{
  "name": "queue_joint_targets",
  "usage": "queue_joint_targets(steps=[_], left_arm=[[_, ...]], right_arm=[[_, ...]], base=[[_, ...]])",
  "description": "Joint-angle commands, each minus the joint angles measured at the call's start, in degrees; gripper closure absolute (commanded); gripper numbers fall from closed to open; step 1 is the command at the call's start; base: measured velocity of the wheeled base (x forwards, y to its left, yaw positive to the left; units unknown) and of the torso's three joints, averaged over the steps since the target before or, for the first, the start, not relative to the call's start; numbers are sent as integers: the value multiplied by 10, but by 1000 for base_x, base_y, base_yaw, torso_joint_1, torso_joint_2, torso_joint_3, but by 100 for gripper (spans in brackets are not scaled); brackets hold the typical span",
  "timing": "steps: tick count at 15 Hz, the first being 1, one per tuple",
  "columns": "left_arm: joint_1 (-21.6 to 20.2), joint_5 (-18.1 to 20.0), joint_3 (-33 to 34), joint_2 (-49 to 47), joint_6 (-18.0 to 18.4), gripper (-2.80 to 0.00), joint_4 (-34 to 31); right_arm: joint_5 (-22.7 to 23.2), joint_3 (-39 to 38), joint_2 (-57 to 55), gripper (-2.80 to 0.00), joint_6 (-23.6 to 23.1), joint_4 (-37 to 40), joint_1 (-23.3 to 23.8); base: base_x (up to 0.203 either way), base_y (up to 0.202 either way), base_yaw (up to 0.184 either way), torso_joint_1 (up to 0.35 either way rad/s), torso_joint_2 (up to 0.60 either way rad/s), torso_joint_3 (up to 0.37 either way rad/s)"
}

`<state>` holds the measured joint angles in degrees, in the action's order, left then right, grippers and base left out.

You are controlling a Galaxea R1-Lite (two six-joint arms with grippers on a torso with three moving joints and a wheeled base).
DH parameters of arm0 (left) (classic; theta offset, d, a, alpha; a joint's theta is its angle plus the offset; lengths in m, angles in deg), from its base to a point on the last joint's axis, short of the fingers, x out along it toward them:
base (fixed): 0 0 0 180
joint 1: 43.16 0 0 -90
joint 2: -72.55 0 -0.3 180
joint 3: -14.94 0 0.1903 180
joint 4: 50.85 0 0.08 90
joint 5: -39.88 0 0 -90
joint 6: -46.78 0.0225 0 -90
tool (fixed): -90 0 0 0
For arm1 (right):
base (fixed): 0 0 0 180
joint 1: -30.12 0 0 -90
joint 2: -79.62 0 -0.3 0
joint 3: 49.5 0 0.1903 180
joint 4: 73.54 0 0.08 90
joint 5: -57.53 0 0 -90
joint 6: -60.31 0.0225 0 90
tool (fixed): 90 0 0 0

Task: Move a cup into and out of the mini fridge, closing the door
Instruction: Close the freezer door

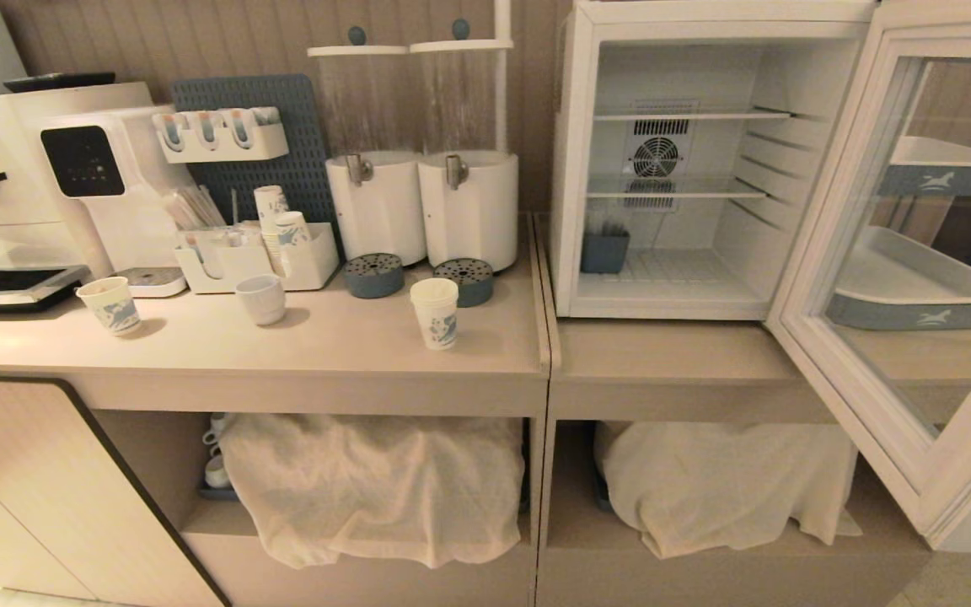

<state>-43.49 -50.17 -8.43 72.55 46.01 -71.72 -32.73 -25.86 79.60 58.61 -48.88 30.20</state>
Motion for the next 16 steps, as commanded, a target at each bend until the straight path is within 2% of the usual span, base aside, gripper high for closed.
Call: queue_joint_targets(steps=[1,16], left_arm=[[0,0,10,0,0,0,0],[0,0,11,0,-4,0,1]], right_arm=[[0,0,0,0,-1,0,0],[-1,1,0,0,3,1,0]], base=[[0,-189,-4,3,7,3],[0,-187,1,2,3,1]])
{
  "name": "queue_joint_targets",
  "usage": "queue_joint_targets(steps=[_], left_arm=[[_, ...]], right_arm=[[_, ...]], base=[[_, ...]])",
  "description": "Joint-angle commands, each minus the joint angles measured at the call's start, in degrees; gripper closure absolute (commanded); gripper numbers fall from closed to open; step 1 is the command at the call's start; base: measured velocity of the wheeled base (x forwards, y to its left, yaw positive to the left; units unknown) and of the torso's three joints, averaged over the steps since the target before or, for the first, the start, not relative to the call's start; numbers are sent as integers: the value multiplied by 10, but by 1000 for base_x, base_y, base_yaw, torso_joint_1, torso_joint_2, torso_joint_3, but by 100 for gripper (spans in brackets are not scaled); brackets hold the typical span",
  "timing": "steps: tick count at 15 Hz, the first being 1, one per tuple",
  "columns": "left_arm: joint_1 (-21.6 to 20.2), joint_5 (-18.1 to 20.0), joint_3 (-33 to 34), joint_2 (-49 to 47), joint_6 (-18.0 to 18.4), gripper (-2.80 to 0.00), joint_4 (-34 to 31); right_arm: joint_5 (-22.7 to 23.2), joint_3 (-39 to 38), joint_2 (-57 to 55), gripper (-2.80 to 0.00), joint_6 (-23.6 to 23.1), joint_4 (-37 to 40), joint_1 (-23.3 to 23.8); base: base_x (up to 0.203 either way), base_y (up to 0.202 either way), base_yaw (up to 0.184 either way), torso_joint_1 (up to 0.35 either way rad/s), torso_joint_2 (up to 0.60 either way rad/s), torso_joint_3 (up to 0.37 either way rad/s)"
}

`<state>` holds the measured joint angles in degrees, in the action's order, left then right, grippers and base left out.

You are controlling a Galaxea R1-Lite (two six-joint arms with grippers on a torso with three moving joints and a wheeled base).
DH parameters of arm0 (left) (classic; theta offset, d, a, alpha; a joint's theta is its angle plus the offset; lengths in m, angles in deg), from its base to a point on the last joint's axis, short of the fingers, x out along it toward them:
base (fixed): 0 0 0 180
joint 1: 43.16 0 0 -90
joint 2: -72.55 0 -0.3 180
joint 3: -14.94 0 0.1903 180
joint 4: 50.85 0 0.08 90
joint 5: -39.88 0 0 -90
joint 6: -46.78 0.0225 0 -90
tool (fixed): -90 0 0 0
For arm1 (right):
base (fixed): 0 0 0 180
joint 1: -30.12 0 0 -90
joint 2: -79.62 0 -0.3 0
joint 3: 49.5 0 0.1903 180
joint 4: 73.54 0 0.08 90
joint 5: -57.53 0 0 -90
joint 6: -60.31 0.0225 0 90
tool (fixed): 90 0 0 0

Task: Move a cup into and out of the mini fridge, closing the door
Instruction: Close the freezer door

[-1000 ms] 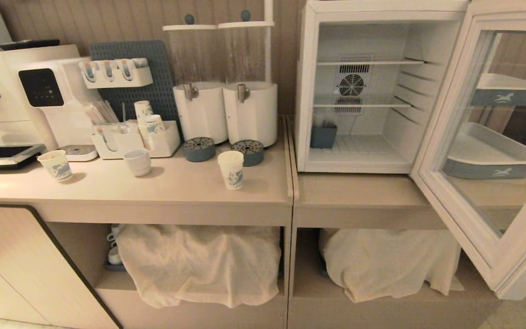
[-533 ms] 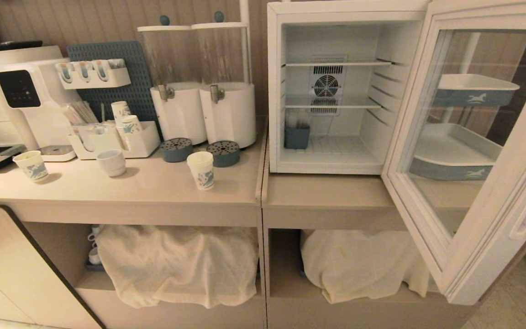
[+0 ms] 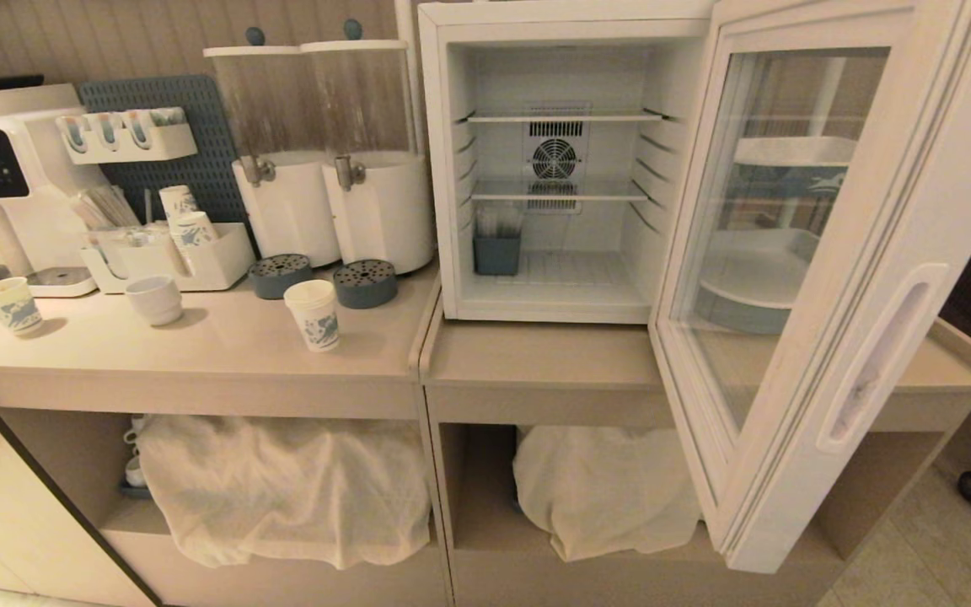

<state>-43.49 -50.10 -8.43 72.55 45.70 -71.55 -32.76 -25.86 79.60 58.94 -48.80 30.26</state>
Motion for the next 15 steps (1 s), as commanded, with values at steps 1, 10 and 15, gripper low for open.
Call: queue_joint_targets(steps=[1,10,15], left_arm=[[0,0,11,0,0,0,0],[0,0,11,0,-1,0,1],[0,0,11,0,-1,0,1]], right_arm=[[0,2,0,0,0,3,0],[92,503,-186,0,89,215,-78],[43,598,-353,0,79,320,-395]], base=[[0,-64,3,7,3,7],[0,0,0,0,0,0],[0,0,0,0,0,0]])
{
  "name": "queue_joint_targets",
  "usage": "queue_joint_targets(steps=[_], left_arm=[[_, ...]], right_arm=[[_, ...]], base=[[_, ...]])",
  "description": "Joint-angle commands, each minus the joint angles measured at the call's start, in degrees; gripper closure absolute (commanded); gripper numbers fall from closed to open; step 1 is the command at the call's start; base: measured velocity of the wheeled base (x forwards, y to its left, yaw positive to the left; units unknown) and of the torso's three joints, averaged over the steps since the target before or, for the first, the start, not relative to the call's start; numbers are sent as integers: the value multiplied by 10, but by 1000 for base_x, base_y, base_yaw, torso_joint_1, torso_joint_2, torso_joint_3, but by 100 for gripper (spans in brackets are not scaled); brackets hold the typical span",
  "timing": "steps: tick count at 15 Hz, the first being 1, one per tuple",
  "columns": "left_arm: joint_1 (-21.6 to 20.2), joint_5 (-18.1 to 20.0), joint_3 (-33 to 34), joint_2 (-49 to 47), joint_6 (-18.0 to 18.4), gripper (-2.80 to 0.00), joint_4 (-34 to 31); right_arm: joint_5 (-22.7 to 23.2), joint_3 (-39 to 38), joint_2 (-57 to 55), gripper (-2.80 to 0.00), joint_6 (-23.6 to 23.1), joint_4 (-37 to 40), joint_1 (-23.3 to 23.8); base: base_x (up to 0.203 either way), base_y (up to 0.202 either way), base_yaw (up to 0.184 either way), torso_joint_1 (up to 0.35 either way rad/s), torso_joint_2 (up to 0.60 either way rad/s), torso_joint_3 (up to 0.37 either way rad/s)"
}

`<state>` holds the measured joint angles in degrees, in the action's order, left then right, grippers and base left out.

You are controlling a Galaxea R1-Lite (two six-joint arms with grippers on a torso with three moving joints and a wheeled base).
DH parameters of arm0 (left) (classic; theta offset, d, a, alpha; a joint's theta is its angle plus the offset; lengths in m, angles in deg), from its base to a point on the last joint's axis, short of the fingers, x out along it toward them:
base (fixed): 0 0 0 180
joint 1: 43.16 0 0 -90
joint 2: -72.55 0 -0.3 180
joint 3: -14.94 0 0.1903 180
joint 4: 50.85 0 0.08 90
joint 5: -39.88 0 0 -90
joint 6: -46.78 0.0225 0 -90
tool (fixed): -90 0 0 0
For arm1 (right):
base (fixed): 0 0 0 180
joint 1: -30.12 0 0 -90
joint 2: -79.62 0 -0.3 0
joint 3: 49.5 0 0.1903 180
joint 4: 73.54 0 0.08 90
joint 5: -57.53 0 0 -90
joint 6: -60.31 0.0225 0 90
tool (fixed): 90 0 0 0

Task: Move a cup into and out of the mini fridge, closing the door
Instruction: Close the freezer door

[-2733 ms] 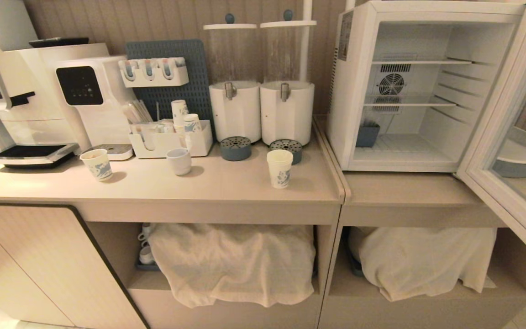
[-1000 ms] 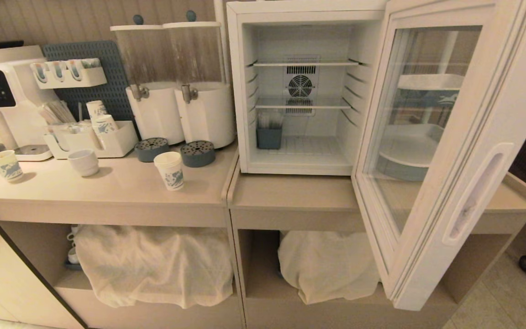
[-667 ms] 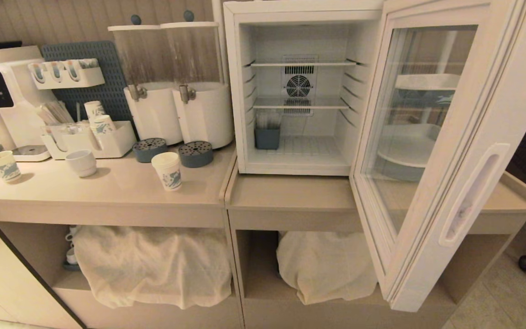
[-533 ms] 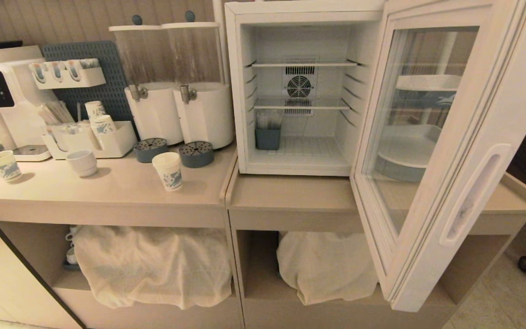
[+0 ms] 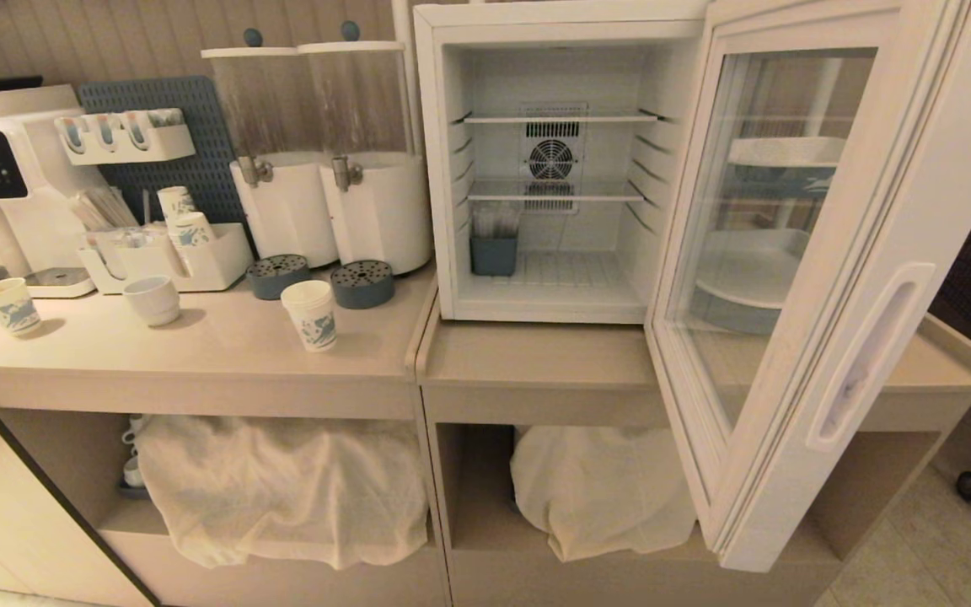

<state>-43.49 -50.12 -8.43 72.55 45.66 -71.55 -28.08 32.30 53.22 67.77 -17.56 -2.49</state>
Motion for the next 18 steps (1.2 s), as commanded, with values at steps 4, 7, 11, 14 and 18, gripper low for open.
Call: queue_joint_targets(steps=[4,7,11,14,18], left_arm=[[0,0,11,0,0,0,1],[0,0,11,0,-1,0,1],[0,0,11,0,-1,0,1],[0,0,11,0,-1,0,1],[0,0,11,0,-1,0,1]], right_arm=[[-55,33,-222,0,1,-90,-46],[69,31,-285,0,8,-143,145],[460,-15,-363,0,-37,-213,478],[553,-54,-454,0,-171,-239,499],[559,-74,-546,0,-258,-296,313]], base=[[0,0,0,0,0,0],[0,0,0,0,0,0],[0,0,0,0,0,0],[0,0,0,0,0,0],[0,0,0,0,0,0]])
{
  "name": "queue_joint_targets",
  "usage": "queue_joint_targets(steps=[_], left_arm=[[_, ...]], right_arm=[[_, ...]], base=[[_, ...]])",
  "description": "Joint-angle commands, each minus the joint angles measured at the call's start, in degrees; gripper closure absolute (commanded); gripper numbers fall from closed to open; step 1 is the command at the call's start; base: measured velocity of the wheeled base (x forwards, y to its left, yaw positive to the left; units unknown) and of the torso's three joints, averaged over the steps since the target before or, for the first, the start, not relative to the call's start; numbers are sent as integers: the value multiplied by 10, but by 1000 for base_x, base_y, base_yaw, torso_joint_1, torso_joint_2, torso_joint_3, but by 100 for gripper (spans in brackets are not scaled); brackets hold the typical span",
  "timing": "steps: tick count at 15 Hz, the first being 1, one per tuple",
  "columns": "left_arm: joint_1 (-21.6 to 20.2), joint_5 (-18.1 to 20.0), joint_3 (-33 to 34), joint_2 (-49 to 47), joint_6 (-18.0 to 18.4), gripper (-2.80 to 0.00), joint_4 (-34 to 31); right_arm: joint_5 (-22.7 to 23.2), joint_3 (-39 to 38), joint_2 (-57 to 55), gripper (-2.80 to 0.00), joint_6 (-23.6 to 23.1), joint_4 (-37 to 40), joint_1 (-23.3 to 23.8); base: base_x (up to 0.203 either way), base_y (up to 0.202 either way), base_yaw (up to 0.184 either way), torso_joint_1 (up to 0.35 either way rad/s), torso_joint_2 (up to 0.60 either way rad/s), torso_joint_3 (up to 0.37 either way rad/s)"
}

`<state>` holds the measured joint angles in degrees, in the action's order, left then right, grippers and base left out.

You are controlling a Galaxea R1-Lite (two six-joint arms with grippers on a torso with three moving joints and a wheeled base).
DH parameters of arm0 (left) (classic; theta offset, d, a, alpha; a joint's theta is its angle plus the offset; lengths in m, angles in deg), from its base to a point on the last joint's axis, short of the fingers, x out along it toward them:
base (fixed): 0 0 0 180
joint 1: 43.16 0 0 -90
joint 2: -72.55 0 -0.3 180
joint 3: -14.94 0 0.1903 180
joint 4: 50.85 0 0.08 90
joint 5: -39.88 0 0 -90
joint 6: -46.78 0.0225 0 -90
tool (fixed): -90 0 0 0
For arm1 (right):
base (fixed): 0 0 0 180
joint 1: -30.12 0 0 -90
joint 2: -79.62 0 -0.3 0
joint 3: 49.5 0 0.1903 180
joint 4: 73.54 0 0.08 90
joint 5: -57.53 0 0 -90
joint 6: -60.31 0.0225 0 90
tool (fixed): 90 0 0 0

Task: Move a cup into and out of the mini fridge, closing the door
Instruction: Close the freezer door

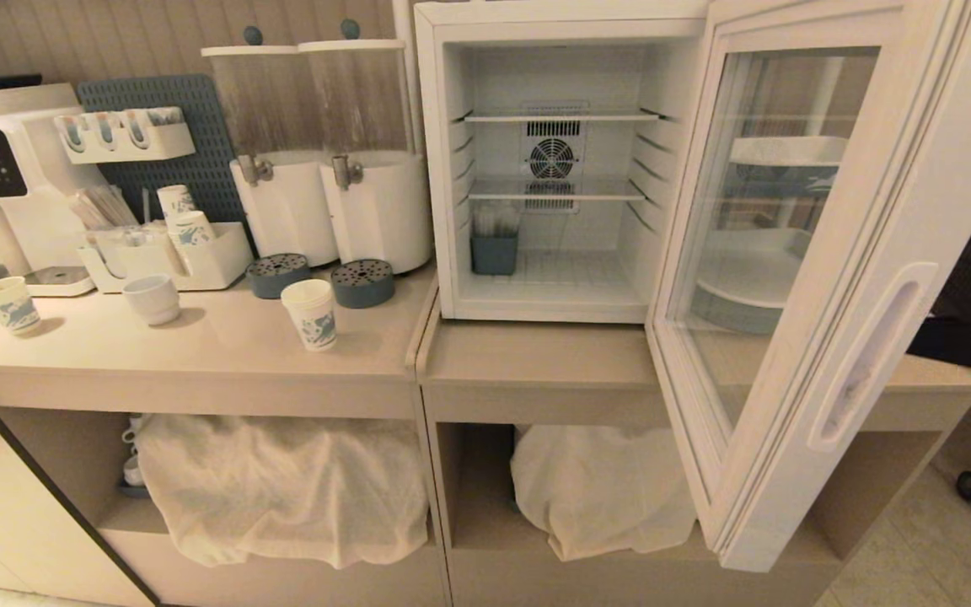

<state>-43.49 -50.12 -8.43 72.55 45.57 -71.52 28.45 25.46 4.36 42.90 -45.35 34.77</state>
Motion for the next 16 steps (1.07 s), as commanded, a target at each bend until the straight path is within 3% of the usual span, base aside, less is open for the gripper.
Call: queue_joint_targets(steps=[1,3,4,6,7,10,13,16], left_arm=[[0,0,11,0,0,0,0],[0,0,11,0,-2,0,0],[0,0,11,0,-2,0,0],[0,-2,11,-1,-5,0,0],[0,-2,11,-1,-6,0,1],[0,-2,11,-1,-6,0,1],[0,-2,11,-1,-6,0,1],[0,-2,11,-1,-6,0,1]], right_arm=[[-40,-5,-72,0,1,-46,-96],[-130,-1,-98,0,81,-131,-162],[-200,6,-111,0,139,-179,-205],[-382,60,-161,0,242,-250,-287],[-447,118,-191,0,266,-257,-313],[-576,325,-290,0,301,-207,-352],[-662,547,-426,0,316,-134,-365],[-736,620,-559,0,262,-145,-372]], base=[[0,0,0,0,0,0],[0,0,0,0,0,0],[0,0,0,0,0,0],[0,0,0,0,0,0],[0,0,0,0,0,0],[0,0,0,0,0,0],[0,0,0,0,0,0],[0,0,0,0,0,0]])
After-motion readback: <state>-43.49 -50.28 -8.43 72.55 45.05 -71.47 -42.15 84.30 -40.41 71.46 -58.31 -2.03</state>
